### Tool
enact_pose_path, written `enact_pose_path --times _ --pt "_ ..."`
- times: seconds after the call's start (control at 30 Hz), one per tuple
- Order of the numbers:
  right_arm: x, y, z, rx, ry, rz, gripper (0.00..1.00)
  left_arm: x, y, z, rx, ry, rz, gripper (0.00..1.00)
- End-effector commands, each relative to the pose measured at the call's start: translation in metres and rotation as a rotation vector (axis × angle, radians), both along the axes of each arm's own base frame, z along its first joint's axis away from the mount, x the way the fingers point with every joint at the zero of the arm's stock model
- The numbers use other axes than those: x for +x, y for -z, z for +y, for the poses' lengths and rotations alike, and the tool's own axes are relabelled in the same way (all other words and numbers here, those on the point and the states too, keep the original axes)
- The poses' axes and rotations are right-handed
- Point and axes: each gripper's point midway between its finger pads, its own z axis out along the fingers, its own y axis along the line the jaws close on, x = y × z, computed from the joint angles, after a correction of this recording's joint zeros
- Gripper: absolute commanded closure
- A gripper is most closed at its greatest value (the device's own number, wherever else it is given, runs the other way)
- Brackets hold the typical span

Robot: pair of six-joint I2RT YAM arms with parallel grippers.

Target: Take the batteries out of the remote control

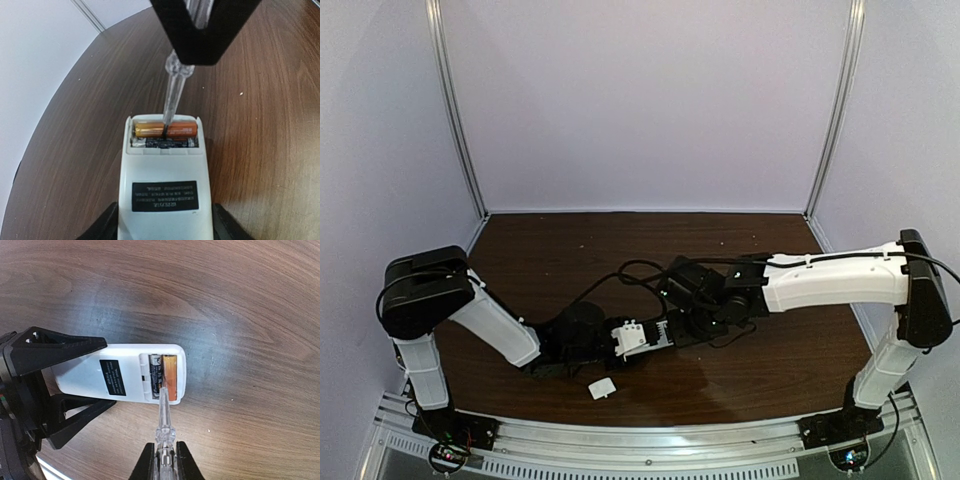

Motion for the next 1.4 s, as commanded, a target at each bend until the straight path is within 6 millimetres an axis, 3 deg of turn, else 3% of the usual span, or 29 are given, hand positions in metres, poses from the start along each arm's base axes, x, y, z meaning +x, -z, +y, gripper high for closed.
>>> enact_pose_path --times 0.0,0.23,1.37 --pt "0.004 -0.003 0.001 0.050 -0.025 0.017 1.00 0.004 -0.025 -0.016 -0.092 0.026 -0.054 1.00" --pt "0.004 0.005 -0.006 0.127 -0.044 0.076 1.00 -0.004 -0.023 -0.018 -0.098 0.080 -0.036 1.00" --pt "0.011 0.041 -0.021 0.271 -0.113 0.228 1.00 0.004 -0.005 -0.007 -0.101 0.140 0.084 1.00"
